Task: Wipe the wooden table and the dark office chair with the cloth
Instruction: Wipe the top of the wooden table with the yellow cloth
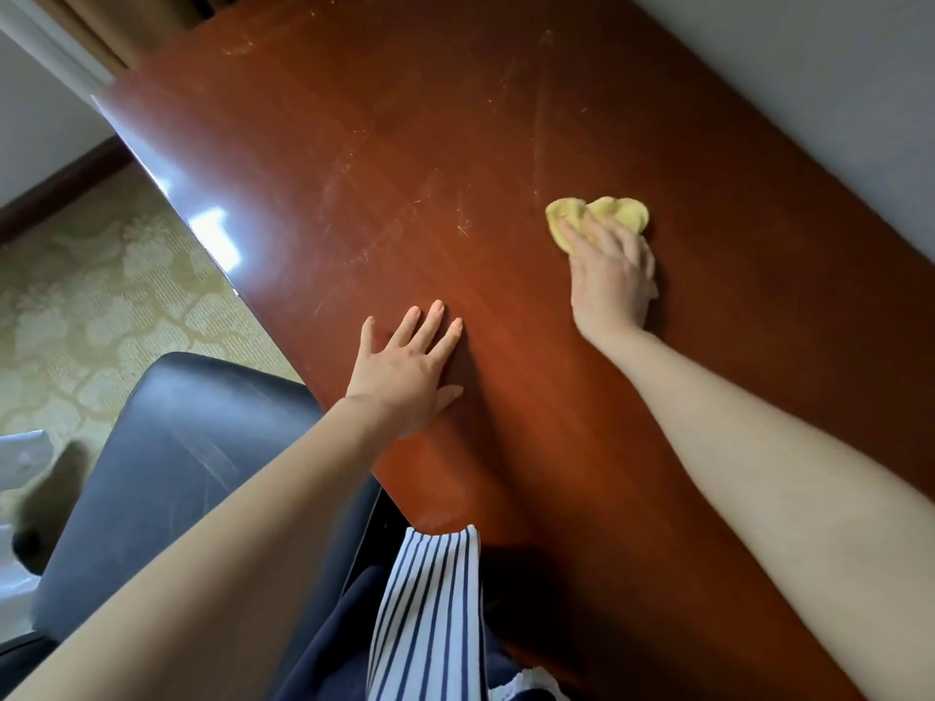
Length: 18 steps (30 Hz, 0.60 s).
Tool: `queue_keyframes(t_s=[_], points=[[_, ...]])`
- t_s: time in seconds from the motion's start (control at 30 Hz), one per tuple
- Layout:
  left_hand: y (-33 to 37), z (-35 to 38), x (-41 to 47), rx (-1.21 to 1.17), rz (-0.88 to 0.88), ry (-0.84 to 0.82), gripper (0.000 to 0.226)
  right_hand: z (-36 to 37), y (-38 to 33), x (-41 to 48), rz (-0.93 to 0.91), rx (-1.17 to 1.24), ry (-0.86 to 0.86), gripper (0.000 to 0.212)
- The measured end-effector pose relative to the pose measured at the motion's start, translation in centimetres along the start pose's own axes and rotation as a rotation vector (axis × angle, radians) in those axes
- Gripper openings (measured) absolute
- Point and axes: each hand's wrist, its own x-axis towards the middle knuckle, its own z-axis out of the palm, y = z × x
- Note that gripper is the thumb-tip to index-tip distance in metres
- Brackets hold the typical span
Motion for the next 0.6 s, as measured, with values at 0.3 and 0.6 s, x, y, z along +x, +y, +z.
queue_keyframes(t_s=[0.3, 0.6], points=[[0.6, -1.3, -0.1, 0.06, -0.02, -0.062, 0.086, 0.6, -1.6, -13.8, -0.236, 0.002, -0.039, 0.044], [3.1, -1.4, -0.2, 0.284, -0.058, -0.144, 0.138, -1.3, 4.1, -22.3, -0.649, -0.054, -0.086, 0.055]])
